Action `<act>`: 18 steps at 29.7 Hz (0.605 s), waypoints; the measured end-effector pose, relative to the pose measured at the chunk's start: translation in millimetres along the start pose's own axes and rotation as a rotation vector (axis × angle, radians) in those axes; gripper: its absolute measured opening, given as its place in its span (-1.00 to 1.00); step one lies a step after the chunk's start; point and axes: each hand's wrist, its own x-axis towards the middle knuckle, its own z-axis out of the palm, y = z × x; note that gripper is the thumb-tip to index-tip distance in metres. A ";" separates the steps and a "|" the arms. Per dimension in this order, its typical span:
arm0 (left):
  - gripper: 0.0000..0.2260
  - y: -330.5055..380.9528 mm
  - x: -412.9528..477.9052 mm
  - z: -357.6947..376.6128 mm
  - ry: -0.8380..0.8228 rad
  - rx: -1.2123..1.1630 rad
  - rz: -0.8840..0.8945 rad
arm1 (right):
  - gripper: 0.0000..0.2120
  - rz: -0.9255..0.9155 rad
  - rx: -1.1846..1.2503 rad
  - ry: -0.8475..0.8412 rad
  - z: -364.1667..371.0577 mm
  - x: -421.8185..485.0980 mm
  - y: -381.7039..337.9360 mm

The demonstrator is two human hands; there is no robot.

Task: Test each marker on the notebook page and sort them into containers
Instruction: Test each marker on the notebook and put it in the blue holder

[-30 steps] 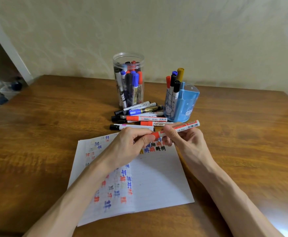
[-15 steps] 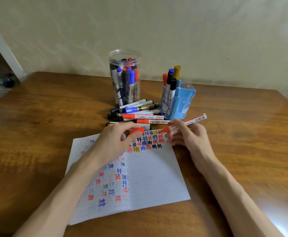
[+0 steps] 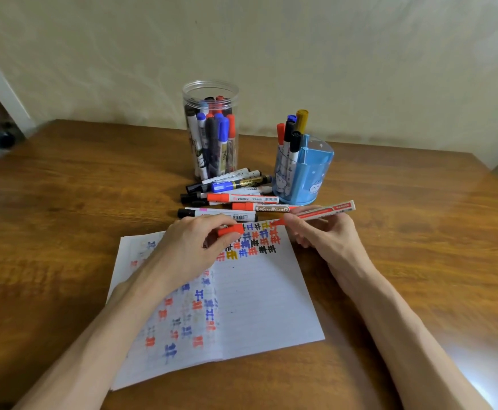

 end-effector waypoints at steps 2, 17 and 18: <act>-0.60 0.5 -0.5 -0.5 0.000 -0.009 0.001 | -0.81 0.008 -0.009 0.020 1.7 1.0 2.7; -0.64 -3.2 -1.5 0.0 -0.002 0.018 0.008 | -0.91 -0.202 -0.267 0.060 11.6 1.2 13.1; -0.63 -3.2 -1.6 0.2 -0.002 0.019 0.008 | -0.90 -0.206 -0.268 0.057 11.3 1.4 13.8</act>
